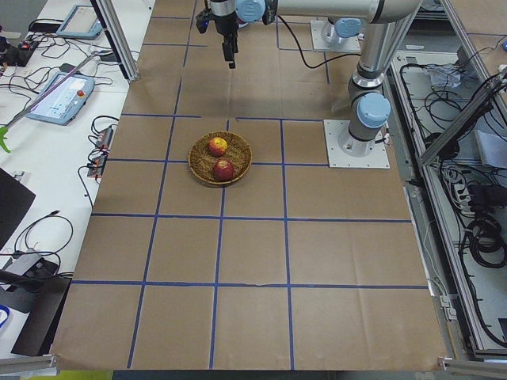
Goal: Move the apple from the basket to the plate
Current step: 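Lower the left gripper into the basket over the yellow-red apple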
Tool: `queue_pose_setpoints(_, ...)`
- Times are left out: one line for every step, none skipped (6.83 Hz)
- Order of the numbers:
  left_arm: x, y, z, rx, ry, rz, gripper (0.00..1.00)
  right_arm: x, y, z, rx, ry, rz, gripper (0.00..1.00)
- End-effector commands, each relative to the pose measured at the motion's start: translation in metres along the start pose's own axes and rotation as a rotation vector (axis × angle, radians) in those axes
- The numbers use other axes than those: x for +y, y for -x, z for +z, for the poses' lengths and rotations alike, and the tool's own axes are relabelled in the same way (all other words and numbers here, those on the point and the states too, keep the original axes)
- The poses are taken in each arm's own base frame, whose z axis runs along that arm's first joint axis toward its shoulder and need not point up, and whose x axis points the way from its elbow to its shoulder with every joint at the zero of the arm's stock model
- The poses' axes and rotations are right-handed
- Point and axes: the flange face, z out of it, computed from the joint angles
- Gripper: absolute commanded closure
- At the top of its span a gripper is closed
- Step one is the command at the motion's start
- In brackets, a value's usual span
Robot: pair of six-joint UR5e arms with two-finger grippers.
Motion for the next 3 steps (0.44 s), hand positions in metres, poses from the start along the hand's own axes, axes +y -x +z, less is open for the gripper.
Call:
queue_pose_setpoints(-0.042,0.023,0.060,0.000,0.006,0.023,0.02,0.000,0.000,0.000,-0.001,-0.002,0.000,0.00)
queue_pose_setpoints(-0.054,0.047,0.081,0.008,-0.012,0.096,0.02,0.000,0.000,0.000,-0.001,-0.002,0.000,0.00)
queue_pose_setpoints(-0.055,0.081,0.111,0.013,-0.027,0.120,0.05,0.000,0.000,-0.002,0.001,-0.007,0.000,0.00)
